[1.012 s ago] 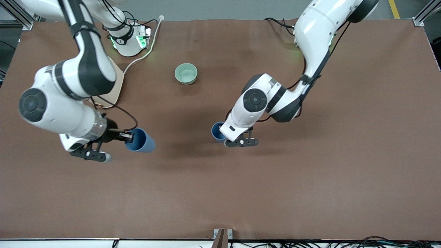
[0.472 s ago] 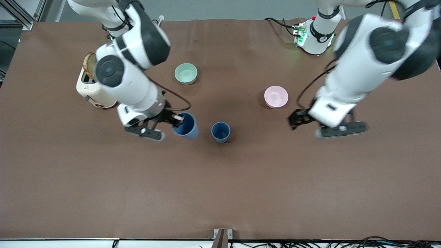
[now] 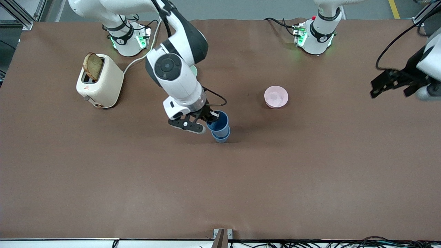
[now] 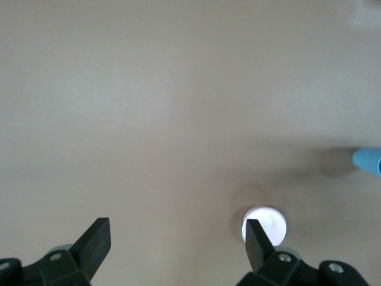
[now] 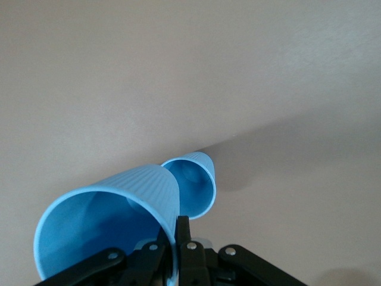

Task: Stack blue cups with both arms

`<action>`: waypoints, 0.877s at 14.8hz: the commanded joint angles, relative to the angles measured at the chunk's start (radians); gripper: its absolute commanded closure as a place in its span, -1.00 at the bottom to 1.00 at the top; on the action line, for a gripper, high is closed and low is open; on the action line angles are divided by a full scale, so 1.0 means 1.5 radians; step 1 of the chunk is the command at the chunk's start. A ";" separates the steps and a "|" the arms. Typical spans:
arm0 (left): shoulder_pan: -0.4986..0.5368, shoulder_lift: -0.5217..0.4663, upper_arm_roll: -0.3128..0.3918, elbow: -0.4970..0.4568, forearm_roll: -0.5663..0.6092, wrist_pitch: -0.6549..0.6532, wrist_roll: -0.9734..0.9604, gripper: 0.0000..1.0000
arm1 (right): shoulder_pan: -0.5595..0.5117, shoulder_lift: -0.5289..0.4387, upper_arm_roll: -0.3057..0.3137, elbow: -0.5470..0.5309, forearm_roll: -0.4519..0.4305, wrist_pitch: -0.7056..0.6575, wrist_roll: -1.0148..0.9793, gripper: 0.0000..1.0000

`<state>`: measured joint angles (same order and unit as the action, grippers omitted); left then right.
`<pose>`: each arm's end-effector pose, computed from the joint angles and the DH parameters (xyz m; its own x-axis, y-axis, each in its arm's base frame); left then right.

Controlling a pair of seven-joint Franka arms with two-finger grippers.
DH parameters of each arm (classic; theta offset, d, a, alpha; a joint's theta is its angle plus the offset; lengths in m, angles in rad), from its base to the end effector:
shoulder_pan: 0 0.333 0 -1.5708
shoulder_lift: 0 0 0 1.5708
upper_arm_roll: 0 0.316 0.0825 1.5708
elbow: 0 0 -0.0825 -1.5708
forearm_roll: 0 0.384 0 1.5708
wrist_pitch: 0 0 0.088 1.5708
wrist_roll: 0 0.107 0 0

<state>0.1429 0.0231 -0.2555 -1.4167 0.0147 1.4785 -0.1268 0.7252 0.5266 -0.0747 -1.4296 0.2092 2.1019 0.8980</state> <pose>0.5485 -0.0583 0.6759 0.9991 0.0159 0.0402 0.0161 -0.9999 -0.0037 0.5607 0.4517 0.4051 0.9475 -0.3180 -0.0345 -0.3181 -0.9253 -0.2065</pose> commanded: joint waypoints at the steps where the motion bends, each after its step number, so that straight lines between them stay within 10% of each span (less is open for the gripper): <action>1: 0.031 -0.038 -0.006 -0.028 -0.032 -0.015 0.041 -1.00 | 0.003 0.008 -0.007 0.001 -0.020 0.003 0.012 0.93; 5: -0.051 -0.070 0.069 -0.082 -0.032 -0.025 0.045 -1.00 | 0.004 0.018 -0.007 -0.002 -0.041 0.001 0.011 0.93; 13: -0.042 -0.077 0.071 -0.083 -0.026 -0.024 0.047 -1.00 | 0.007 0.035 -0.007 -0.003 -0.058 0.003 0.012 0.93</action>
<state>0.0625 -0.0631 -0.1561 -1.5205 -0.0233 1.4440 -0.0759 0.7280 0.5776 -0.0820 -1.4335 0.1361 2.1046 0.8980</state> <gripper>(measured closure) 0.000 0.947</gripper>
